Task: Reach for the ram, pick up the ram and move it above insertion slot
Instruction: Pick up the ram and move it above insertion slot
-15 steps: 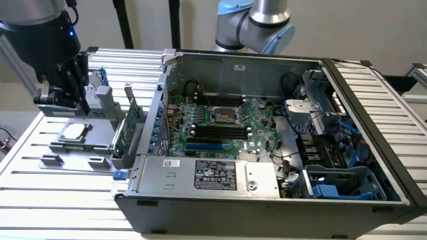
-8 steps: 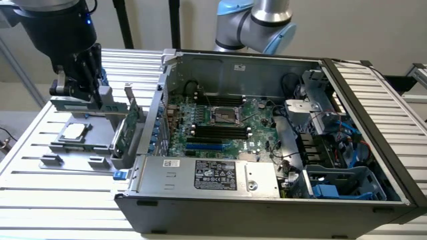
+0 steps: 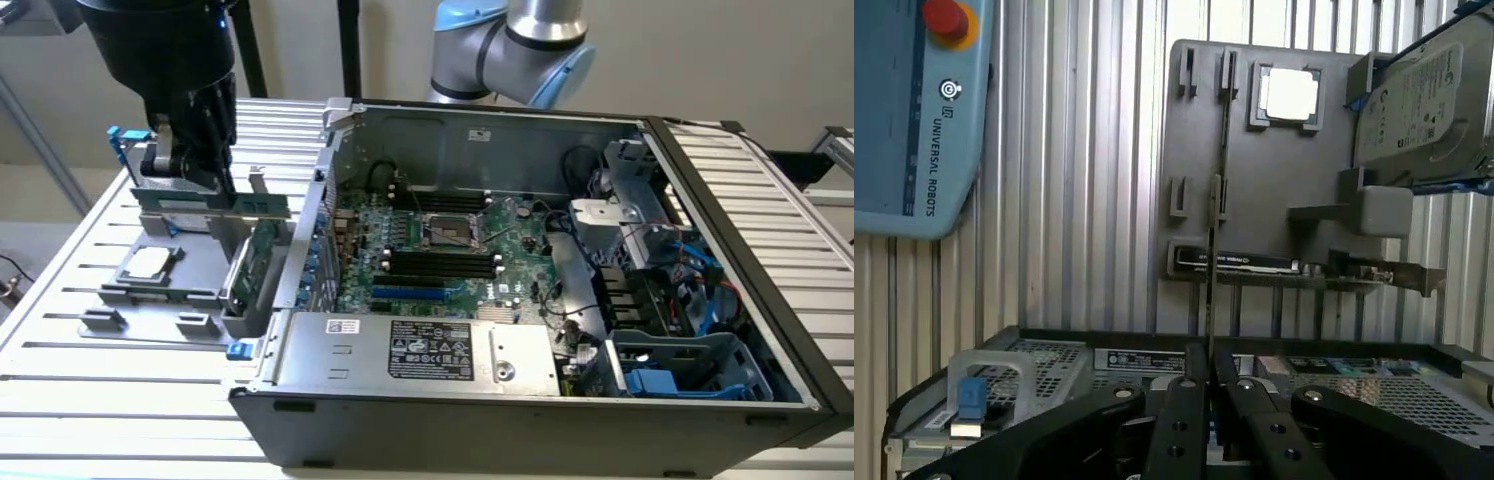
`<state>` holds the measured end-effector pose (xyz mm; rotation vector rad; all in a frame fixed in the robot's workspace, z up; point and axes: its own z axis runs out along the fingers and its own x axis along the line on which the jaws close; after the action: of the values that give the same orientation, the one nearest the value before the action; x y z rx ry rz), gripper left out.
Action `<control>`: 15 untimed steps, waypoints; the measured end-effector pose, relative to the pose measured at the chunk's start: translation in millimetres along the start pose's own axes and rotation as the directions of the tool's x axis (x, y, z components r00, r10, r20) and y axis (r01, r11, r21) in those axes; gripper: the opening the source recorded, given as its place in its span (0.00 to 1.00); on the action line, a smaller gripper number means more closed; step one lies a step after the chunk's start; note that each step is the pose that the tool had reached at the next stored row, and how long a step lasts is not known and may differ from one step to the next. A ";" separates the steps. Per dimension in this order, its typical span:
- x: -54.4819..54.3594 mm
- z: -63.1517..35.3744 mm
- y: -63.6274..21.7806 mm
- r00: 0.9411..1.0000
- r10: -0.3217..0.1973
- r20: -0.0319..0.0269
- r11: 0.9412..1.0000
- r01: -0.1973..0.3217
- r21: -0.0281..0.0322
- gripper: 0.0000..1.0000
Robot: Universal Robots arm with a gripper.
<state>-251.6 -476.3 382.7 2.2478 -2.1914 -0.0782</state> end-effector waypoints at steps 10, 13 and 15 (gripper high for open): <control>0.8 -4.9 -37.5 1.000 -0.002 0.000 1.000 0.002 0.000 0.14; 1.1 -5.9 -50.3 1.000 -0.002 0.000 1.000 0.002 0.000 0.14; 1.3 -6.5 -58.2 1.000 -0.003 0.000 1.000 0.003 0.000 0.14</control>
<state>-193.2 -476.3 387.1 2.2506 -2.1884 -0.0782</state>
